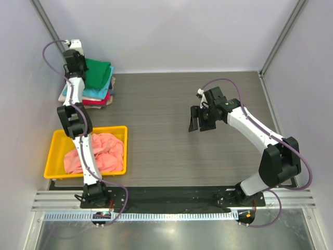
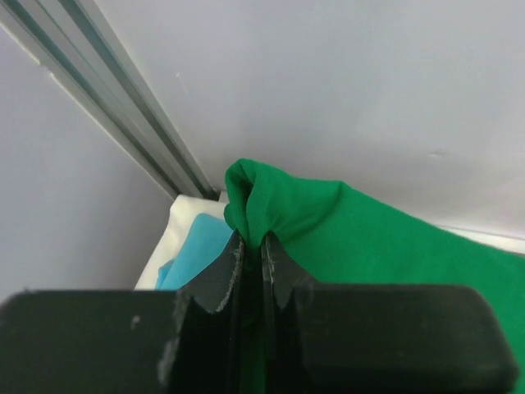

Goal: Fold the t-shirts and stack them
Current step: Neatly place the folded tshirt to the corner

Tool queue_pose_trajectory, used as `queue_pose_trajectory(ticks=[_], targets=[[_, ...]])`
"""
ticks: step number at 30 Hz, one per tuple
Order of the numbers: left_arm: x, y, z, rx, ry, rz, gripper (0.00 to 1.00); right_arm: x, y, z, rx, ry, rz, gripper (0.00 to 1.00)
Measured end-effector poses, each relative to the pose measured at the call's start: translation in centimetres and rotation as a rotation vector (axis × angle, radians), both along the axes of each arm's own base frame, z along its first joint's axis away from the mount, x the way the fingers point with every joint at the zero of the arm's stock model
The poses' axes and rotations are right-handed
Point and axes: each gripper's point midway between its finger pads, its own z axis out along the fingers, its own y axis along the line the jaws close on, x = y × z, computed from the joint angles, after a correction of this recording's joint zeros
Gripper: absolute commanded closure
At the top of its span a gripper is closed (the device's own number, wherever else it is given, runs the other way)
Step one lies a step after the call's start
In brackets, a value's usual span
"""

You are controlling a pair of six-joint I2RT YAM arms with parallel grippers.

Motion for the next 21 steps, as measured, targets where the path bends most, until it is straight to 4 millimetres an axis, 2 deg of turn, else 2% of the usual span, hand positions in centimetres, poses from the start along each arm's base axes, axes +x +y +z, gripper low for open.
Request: queue_pose_trajectory(ticks=[4,6,7,8,11,12,14,19,21], targets=[[0.0,0.6,-1.2,0.038,0.002,0.013,0.91,0.0,0.0,0.0,-0.001,0.002,0.0,0.34],[0.0,0.7,-2.0,0.046,0.001,0.021,0.85,0.2,0.1,0.1,0.001,-0.001,0.0,0.34],[0.0,0.8,-2.4,0.046,0.002,0.024,0.81,0.2,0.1,0.2,0.001,-0.002,0.0,0.34],[-0.1,0.9,-3.0,0.046,0.006,0.027,0.68,0.2,0.1,0.2,0.002,-0.003,0.0,0.34],[-0.6,1.2,-4.6,0.039,0.018,0.033,0.46,0.2,0.1,0.0,0.0,0.001,0.0,0.34],[-0.8,1.5,-4.9,0.039,0.017,0.039,0.43,0.2,0.1,0.0,-0.001,0.003,0.001,0.35],[-1.3,1.9,-4.8,0.033,0.013,0.048,0.34,0.3,0.2,-0.1,-0.002,0.007,0.001,0.34],[-2.7,2.1,-3.2,0.022,-0.008,0.068,0.22,0.4,0.3,0.1,0.003,0.007,0.004,0.35],[-3.3,2.0,-2.8,0.018,-0.01,0.075,0.12,0.4,0.3,0.1,0.005,0.007,0.005,0.34]])
